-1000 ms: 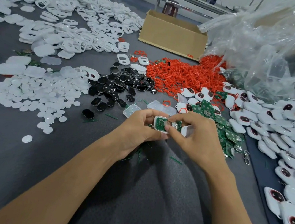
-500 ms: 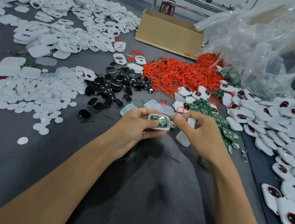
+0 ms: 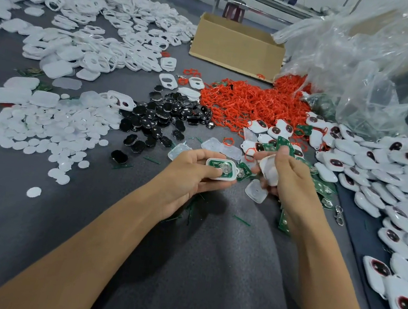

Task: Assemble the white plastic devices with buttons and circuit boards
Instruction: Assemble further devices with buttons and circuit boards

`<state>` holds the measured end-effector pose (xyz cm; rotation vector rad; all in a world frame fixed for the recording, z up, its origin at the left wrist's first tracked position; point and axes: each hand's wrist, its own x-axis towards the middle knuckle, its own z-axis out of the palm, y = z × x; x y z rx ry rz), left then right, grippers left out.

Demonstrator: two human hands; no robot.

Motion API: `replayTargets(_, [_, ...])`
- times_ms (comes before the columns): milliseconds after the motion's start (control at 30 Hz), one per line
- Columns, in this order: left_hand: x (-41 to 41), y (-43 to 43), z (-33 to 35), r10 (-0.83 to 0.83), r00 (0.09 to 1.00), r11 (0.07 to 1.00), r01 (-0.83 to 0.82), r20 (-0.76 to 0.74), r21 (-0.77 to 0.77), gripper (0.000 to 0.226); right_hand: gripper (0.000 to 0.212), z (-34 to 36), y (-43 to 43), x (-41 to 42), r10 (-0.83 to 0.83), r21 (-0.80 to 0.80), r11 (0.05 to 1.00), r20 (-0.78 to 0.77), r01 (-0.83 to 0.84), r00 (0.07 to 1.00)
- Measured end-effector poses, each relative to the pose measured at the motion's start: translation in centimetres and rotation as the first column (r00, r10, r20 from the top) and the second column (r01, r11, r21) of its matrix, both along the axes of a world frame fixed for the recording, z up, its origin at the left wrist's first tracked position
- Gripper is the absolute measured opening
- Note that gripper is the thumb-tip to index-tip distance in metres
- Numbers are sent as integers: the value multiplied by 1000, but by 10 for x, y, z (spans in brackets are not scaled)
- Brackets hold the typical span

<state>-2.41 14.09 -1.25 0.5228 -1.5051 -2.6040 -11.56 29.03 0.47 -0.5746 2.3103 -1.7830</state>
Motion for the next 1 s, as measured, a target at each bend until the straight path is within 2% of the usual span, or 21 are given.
replayTargets(133, [1, 1, -4, -31, 999, 993, 28, -26, -111, 38, 32, 0, -4, 3, 117, 38, 993, -61, -115, 991])
replayTargets(233, [2, 2, -5, -48, 998, 988, 40, -47, -151, 40, 34, 2, -6, 8, 219, 145, 971, -196, -192, 956])
replayTargets(333, [2, 2, -6, -61, 996, 987, 51, -66, -150, 44, 40, 2, -10, 16, 325, 289, 932, -395, -220, 859])
replayTargets(433, [2, 1, -6, -89, 993, 981, 74, -78, -181, 46, 49, -3, -17, 24, 422, 402, 886, -489, -232, 763])
replayTargets(600, [3, 1, -5, -119, 990, 973, 101, -79, -209, 50, 57, -5, -18, 24, 457, 482, 853, -503, -201, 733])
replayTargets(733, [3, 1, -4, -129, 989, 986, 119, -79, -119, 52, 57, -6, -18, 23, 472, 510, 838, -500, -193, 726])
replayTargets(1000, [2, 0, 0, -165, 984, 985, 161, -61, -56, 22, 57, -5, -16, 20, 403, 422, 883, -451, -208, 796])
